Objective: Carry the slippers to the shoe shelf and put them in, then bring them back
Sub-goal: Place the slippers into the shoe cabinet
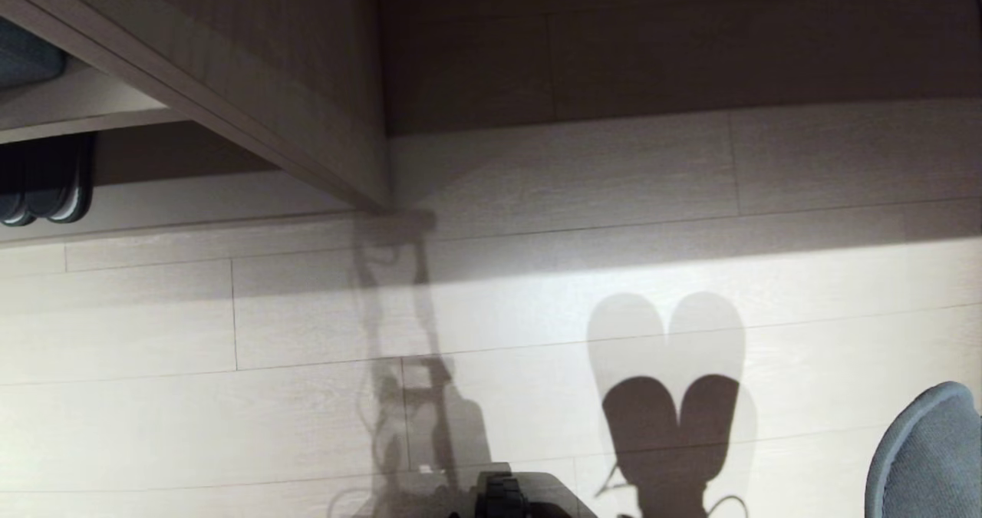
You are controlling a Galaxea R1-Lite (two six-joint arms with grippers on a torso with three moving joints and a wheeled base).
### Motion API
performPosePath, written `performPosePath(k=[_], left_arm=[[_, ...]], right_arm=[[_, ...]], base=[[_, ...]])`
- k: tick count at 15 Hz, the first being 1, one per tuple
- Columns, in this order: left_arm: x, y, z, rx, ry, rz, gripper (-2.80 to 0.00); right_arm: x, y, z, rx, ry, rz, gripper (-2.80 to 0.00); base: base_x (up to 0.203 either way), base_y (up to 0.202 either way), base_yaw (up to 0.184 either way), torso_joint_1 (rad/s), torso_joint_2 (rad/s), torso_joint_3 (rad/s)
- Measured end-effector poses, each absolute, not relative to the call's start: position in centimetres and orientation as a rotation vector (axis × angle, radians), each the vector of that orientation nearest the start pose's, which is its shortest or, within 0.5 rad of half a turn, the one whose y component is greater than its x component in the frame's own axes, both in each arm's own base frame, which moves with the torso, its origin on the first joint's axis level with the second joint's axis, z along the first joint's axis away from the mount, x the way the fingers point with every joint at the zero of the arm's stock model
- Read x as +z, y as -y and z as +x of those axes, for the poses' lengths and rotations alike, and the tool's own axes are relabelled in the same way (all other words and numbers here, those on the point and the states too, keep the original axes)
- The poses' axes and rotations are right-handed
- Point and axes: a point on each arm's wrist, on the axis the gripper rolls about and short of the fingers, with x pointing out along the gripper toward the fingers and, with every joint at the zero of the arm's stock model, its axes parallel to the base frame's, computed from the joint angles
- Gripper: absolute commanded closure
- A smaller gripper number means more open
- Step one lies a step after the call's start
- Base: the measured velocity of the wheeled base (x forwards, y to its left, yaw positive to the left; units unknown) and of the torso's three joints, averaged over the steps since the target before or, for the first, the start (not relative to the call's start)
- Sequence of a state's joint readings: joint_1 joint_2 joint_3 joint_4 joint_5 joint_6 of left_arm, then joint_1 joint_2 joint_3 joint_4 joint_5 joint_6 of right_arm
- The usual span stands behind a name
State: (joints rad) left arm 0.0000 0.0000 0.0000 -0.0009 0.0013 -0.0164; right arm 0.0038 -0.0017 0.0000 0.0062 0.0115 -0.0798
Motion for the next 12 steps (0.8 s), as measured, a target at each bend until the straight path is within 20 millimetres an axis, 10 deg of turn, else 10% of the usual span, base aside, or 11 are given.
performPosePath(k=[12], left_arm=[[7.56,0.0,-2.28,0.001,0.001,-0.016,0.0]], right_arm=[[7.48,-0.02,-2.29,0.016,-0.004,-0.079,0.0]], base=[[0.0,0.0,0.0,0.001,0.0,0.202]])
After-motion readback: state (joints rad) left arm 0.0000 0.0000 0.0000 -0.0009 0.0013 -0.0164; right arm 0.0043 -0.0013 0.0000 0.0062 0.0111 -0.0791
